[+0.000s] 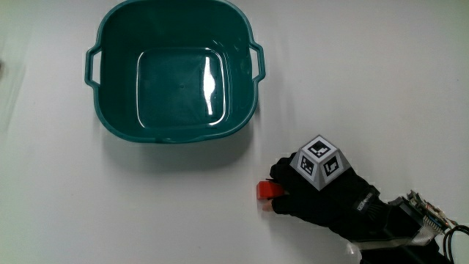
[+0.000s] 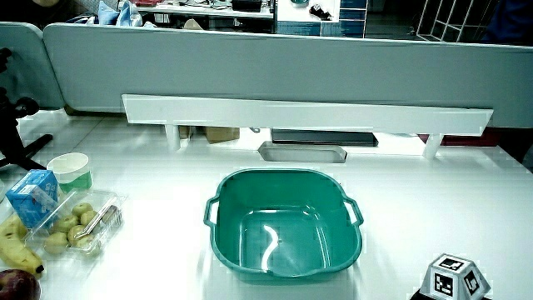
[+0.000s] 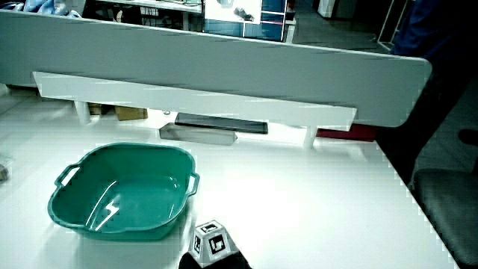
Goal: Pick red block
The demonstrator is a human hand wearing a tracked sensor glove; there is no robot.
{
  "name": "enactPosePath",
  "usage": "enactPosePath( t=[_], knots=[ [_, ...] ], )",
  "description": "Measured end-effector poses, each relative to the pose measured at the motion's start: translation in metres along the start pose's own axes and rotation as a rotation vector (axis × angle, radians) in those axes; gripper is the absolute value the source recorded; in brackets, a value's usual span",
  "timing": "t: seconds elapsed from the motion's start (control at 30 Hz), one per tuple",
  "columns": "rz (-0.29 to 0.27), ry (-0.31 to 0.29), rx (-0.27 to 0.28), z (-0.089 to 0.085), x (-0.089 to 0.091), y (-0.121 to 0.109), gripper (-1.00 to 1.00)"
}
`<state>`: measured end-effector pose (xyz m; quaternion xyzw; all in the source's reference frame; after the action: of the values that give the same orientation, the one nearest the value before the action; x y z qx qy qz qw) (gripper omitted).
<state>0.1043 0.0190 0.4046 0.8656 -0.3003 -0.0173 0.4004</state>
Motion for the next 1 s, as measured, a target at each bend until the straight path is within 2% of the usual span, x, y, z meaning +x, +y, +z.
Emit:
enactPosePath(
  t=[0.43,1.0],
  knots=[
    [0.020,0.029,0.060,0.0004,0.0003,0.0014,0.32],
    [0.025,0.022,0.070,-0.0012,-0.0010,0.0050,0.64]
  ],
)
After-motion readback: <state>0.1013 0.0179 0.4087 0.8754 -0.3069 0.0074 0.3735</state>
